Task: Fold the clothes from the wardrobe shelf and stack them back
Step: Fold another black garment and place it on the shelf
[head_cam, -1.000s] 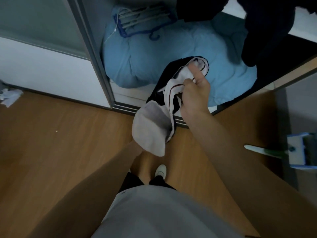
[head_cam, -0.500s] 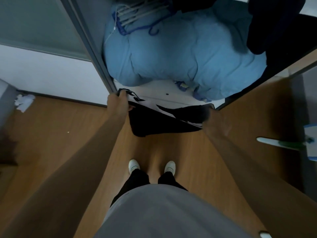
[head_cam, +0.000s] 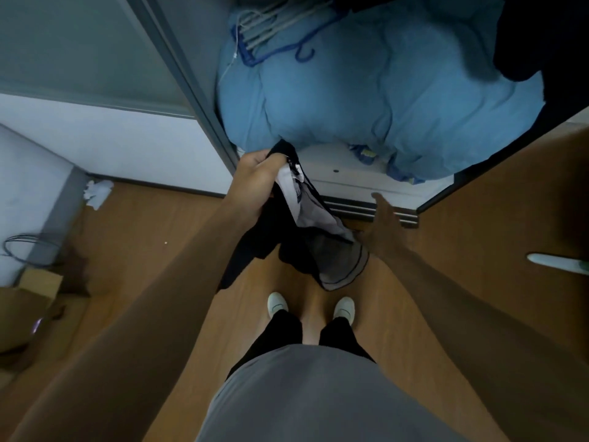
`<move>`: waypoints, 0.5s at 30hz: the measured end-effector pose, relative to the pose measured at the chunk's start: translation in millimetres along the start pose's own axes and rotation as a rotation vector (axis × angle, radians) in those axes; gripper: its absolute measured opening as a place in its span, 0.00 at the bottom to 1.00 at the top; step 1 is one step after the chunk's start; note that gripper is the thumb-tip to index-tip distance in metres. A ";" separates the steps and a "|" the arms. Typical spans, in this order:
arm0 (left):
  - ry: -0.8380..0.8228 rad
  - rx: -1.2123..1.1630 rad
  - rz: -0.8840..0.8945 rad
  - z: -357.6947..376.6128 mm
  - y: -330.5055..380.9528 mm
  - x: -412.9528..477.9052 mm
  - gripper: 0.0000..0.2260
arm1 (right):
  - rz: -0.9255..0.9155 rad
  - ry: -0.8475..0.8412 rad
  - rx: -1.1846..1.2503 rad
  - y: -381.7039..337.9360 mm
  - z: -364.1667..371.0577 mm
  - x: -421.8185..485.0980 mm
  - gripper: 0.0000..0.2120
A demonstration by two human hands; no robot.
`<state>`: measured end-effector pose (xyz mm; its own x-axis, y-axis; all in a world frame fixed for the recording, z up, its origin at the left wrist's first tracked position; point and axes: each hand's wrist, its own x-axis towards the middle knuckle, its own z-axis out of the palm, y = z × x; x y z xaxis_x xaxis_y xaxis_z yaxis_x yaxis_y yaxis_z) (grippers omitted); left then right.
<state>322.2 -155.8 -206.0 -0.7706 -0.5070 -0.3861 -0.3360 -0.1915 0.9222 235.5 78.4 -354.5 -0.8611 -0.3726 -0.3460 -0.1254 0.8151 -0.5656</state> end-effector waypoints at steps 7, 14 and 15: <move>0.103 -0.004 -0.023 -28.7 0.4 -1.7 0.10 | 0.210 -0.136 0.353 -14.8 45.4 -2.5 0.10; 0.181 0.557 -0.158 -85.9 -55.4 21.3 0.10 | 0.195 0.368 0.464 -46.4 -23.1 0.2 0.12; 0.158 0.739 -0.152 -94.3 -64.5 25.7 0.10 | 0.193 0.394 0.449 -45.7 -34.0 -0.5 0.13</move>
<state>375.1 -235.7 -273.3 -0.6196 -0.6444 -0.4482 -0.7490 0.3145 0.5833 224.9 56.3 -303.0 -0.9753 0.0243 -0.2196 0.1960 0.5537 -0.8093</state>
